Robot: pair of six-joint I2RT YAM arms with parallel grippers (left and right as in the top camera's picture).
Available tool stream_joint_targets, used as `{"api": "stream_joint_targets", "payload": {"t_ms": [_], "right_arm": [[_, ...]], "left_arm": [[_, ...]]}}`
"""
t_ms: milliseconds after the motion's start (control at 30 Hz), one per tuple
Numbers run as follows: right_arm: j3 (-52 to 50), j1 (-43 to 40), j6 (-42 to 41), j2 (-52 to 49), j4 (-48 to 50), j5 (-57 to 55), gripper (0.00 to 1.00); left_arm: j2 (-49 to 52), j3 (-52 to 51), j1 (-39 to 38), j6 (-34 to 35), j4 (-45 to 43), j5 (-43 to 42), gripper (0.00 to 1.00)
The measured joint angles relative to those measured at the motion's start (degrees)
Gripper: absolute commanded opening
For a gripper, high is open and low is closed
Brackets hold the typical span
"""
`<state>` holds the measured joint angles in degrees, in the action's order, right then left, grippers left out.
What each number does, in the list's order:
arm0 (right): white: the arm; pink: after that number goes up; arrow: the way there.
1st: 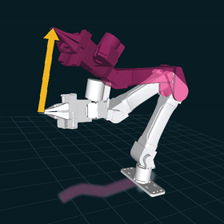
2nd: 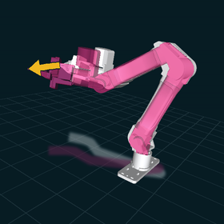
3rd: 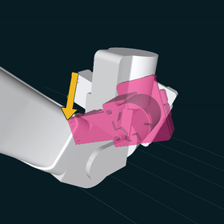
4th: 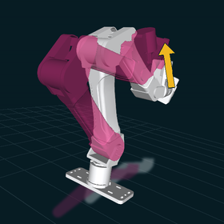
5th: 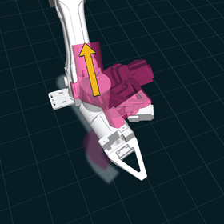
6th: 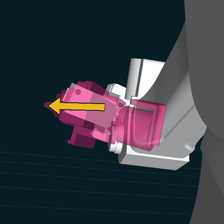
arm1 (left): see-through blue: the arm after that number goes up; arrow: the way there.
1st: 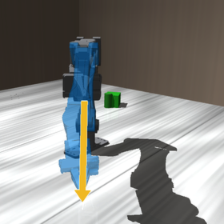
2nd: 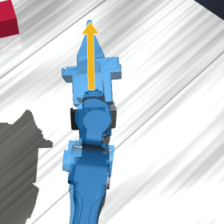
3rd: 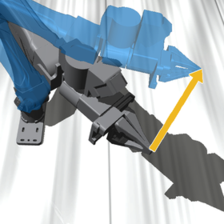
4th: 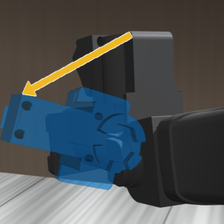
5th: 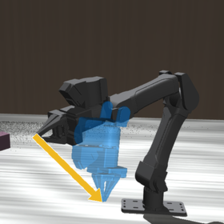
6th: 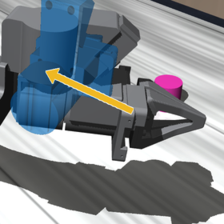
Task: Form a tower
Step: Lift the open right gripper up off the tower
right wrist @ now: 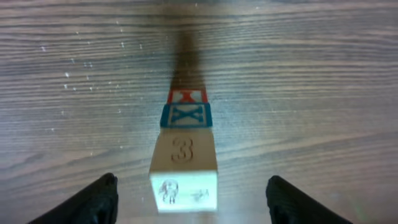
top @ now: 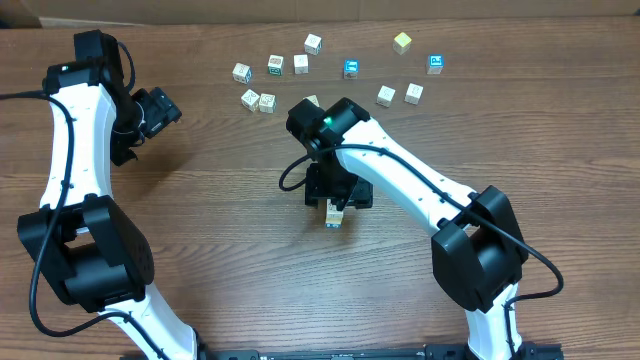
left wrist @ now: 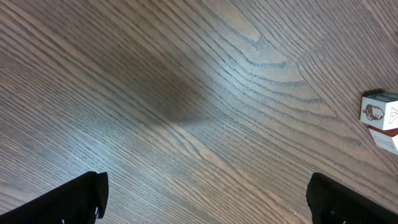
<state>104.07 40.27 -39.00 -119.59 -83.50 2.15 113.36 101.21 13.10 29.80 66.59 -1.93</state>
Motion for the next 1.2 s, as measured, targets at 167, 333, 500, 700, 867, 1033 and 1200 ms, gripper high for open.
{"api": "stream_joint_targets", "payload": {"t_ms": [167,333,500,700,867,1033,1200], "right_arm": [[5.64,0.0,-2.29,2.12,-5.55,-4.33,0.91],[6.95,0.0,-5.14,10.93,-6.01,-6.69,1.0],[7.85,0.0,-6.78,15.08,-5.68,-5.03,0.94],[3.26,1.92,-13.22,14.62,-4.37,-6.36,0.98],[-4.81,5.03,-16.31,14.25,4.24,-9.03,1.0],[-12.17,4.98,-14.05,13.97,10.1,-9.92,1.0],[-17.97,4.85,-11.87,13.94,17.33,-10.03,1.0]], "left_arm": [[0.0,0.0,0.0,0.0,0.0,0.0,1.0],[0.0,0.0,0.0,0.0,0.0,0.0,0.99],[0.0,0.0,0.0,0.0,0.0,0.0,0.99],[0.0,0.0,0.0,0.0,0.0,0.0,1.0],[0.0,0.0,0.0,0.0,0.0,0.0,1.0],[0.0,0.0,0.0,0.0,0.0,0.0,1.0],[0.0,0.0,-0.17,0.0,0.0,0.0,0.99]]}}
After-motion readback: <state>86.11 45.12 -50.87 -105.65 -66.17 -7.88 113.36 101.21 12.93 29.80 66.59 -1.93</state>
